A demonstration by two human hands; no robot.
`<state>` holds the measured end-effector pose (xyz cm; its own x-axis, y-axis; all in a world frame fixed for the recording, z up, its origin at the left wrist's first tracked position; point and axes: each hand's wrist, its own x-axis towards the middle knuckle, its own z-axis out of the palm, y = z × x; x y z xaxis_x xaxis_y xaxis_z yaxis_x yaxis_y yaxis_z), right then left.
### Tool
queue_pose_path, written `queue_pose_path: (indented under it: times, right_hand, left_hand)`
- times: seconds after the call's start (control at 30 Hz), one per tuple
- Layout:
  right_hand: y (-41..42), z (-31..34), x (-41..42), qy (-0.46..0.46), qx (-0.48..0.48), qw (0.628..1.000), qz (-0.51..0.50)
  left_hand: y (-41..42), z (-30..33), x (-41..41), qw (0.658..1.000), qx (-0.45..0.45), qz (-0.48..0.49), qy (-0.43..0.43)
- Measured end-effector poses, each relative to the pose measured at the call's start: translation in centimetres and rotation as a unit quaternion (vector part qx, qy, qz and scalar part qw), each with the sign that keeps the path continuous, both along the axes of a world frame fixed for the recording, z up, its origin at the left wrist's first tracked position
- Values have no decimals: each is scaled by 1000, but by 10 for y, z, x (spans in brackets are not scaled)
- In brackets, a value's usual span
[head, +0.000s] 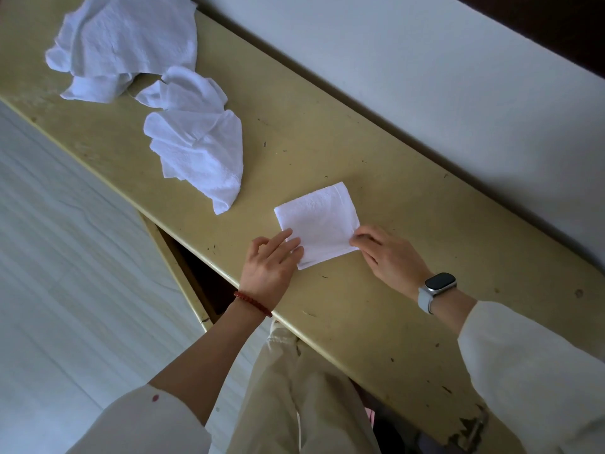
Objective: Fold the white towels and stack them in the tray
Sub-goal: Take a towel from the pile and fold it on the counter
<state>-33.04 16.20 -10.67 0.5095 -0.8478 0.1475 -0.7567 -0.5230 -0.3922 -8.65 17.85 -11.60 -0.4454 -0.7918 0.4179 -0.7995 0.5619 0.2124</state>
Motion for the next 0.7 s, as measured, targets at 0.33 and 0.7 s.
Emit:
queue_pose_path:
  times: [0.33, 0.7]
  right_hand:
    - [7, 1, 4, 46, -62, 997, -22]
    - [6, -10, 46, 192, 16, 979, 66]
  left_hand:
    - [3, -7, 5, 999, 13, -16, -27]
    - [-45, 12, 27, 967, 198, 150, 61]
